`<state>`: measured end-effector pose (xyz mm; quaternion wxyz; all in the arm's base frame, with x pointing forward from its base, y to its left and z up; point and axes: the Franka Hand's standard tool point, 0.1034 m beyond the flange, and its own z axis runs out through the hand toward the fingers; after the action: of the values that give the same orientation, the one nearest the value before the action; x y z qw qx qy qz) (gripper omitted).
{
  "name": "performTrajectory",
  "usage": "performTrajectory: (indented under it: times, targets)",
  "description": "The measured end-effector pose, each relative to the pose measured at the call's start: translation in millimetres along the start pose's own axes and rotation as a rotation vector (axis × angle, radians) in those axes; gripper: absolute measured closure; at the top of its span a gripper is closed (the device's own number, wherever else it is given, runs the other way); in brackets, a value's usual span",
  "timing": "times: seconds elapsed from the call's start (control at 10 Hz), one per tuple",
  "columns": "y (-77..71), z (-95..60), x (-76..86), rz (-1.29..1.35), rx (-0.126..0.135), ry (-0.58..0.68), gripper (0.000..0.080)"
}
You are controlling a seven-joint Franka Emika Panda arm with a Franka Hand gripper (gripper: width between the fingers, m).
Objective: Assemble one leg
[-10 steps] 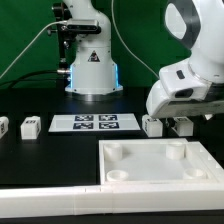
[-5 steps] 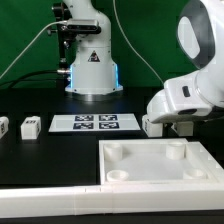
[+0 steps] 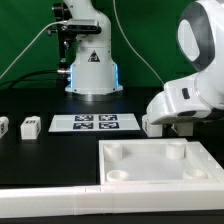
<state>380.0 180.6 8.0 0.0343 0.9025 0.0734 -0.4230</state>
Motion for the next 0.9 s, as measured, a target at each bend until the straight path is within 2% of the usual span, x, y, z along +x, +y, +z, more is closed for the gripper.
performTrajectory:
  times: [0.2, 0.3, 0.4, 0.7, 0.9]
  targets:
    - [0.1, 2.5, 0.8, 0.000, 0.000, -0.016, 0.0151]
    - [1.7, 5.9, -6.0, -0.001, -0.010, -0.105, 0.0151]
    - [0.0, 4.9, 3.0, -0.002, -0.004, -0.098, 0.0151]
    - [0.0, 4.2, 1.6, -0.003, -0.005, -0.096, 0.0151]
    - [0.8, 4.1, 1.8, -0.002, -0.004, -0.096, 0.0415]
